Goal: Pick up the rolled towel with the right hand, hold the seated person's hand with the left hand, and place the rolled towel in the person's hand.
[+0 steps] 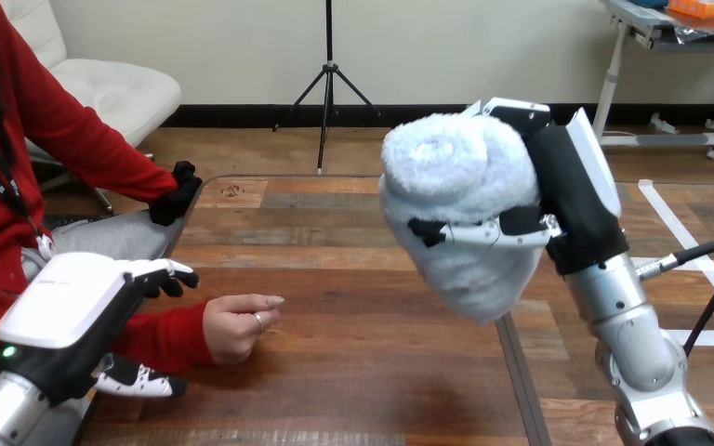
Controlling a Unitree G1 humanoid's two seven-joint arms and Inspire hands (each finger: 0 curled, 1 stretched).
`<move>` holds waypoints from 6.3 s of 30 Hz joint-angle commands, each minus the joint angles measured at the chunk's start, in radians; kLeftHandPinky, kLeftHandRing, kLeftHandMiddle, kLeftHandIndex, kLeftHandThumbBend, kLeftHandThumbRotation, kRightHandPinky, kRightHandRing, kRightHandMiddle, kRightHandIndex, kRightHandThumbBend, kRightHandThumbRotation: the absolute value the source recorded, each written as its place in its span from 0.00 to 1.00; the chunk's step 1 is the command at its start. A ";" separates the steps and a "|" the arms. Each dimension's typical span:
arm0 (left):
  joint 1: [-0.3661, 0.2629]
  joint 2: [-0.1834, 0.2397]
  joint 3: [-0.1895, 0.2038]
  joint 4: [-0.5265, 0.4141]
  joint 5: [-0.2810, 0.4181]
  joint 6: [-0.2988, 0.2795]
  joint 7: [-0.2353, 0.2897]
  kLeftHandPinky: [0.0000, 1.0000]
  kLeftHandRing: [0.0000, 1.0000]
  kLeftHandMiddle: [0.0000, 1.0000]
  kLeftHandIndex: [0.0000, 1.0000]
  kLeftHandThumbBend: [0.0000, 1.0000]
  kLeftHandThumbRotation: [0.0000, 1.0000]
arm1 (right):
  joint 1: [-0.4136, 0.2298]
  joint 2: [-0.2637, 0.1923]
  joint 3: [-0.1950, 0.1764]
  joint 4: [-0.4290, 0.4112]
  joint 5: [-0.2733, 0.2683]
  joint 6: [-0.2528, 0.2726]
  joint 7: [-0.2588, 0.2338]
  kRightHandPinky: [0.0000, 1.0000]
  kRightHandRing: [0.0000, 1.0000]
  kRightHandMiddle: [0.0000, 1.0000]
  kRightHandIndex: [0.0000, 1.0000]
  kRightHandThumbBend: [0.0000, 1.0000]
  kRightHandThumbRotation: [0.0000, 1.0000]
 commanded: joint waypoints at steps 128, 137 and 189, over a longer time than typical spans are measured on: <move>-0.211 -0.005 -0.153 0.188 0.037 0.119 0.068 0.80 0.82 0.85 0.85 1.00 0.28 | 0.255 0.019 -0.055 -0.709 0.276 0.277 0.195 0.04 0.07 0.10 0.08 0.56 0.00; -0.274 -0.015 -0.197 0.281 0.038 0.148 0.028 0.81 0.85 0.88 0.89 1.00 0.34 | 0.266 0.020 -0.054 -0.731 0.267 0.295 0.195 0.04 0.07 0.10 0.07 0.55 0.00; -0.579 -0.146 -0.404 0.678 0.036 0.172 0.005 0.71 0.74 0.77 0.80 1.00 0.27 | 0.332 0.037 -0.061 -0.787 0.274 0.284 0.217 0.03 0.07 0.10 0.08 0.56 0.00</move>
